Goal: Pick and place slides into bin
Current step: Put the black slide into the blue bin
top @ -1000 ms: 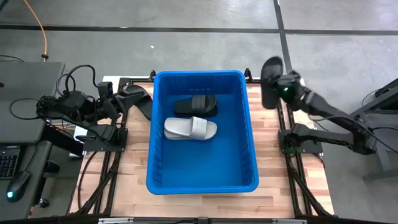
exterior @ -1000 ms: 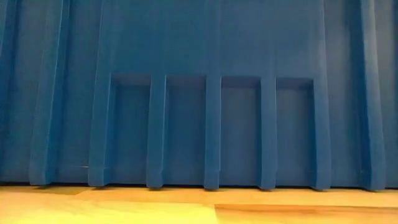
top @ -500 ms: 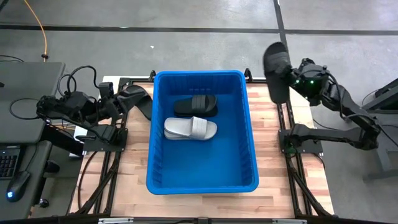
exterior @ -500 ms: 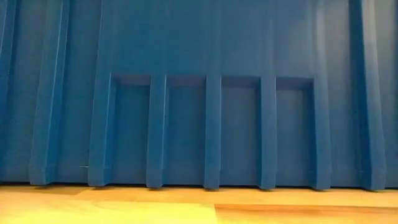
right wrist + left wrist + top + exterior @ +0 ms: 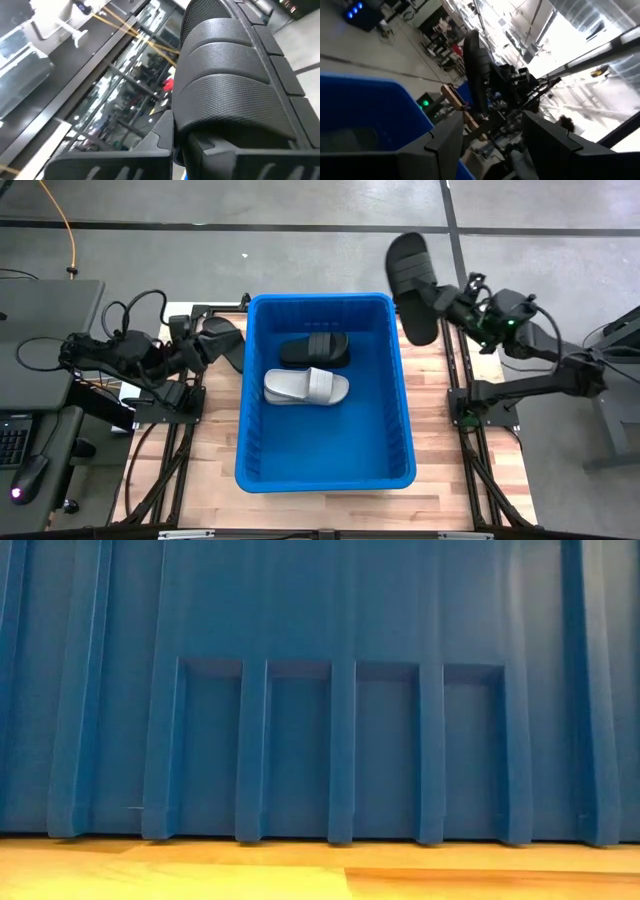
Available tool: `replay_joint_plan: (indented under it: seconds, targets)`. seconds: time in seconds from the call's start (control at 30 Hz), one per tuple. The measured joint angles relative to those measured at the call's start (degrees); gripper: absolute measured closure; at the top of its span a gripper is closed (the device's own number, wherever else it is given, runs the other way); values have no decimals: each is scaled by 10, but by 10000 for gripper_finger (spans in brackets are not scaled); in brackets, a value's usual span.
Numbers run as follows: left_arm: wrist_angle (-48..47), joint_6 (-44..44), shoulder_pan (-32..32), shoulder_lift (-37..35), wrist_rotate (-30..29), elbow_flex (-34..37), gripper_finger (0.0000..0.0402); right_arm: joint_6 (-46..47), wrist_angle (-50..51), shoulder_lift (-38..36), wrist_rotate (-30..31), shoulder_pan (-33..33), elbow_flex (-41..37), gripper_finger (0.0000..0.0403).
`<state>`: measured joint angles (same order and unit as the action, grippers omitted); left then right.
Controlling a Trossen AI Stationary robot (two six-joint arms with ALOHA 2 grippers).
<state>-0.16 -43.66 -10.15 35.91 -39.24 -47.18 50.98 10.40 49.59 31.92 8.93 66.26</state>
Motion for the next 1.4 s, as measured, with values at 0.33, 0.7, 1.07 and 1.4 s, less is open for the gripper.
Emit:
replay_joint_plan:
  seconds: [0.33,0.7,1.07,1.4]
  targets:
    - [-4,-33,0,7,25,0,208,-3,-226,132,25,-86,0,403]
    - [-35,-91,0,32,67,0,131,6,-495,288,36,-114,3,403]
    - [-25,-156,0,92,56,0,78,15,-462,423,15,-136,147,403]
    - [6,-160,0,112,73,0,103,46,-375,531,-42,-135,297,403]
